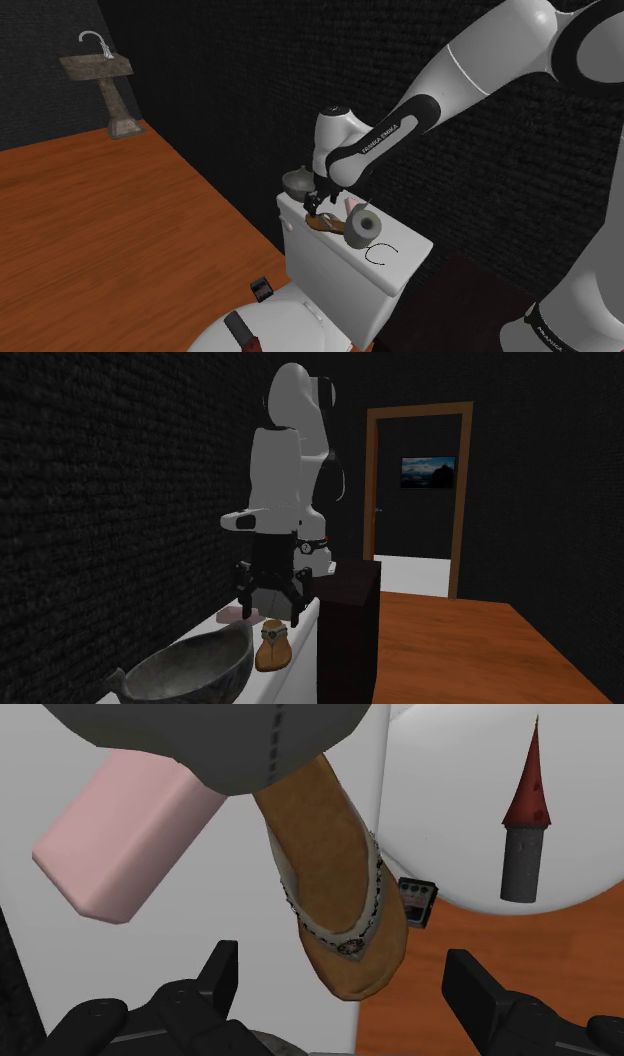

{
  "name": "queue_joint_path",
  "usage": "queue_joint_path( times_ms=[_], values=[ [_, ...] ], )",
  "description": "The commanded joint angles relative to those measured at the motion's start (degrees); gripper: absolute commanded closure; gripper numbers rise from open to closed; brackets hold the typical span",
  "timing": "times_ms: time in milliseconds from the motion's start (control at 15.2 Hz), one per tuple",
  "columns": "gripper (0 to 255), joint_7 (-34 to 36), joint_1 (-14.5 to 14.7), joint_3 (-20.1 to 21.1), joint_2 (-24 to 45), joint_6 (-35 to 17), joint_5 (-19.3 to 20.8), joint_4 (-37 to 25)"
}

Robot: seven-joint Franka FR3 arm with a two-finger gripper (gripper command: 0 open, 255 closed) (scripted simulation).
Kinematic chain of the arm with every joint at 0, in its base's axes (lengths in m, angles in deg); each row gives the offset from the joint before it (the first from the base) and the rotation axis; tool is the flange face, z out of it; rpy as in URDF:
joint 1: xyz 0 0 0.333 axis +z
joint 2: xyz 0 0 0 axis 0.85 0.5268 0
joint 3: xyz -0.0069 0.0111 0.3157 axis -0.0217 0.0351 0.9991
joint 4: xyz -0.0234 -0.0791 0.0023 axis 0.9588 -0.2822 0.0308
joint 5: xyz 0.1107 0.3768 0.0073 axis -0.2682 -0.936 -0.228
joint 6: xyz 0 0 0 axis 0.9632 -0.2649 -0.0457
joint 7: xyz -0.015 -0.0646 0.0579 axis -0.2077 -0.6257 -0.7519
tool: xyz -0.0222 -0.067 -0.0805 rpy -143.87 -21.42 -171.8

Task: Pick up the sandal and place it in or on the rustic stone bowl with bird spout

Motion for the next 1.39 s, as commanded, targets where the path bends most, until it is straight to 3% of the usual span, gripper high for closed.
queue_joint_path(
  times_ms=[0,726,792,1320],
  values=[
    [0,0.4,0.2,-0.3,1.5,-1.2,0.5,-0.3],
    [0,0.9,0.5,-0.8,3.9,-3.2,1.3,-0.7],
    [255,0.9,0.5,-0.8,3.9,-3.2,1.3,-0.7],
    [255,0.9,0.5,-0.8,3.9,-3.2,1.3,-0.7]
  ],
)
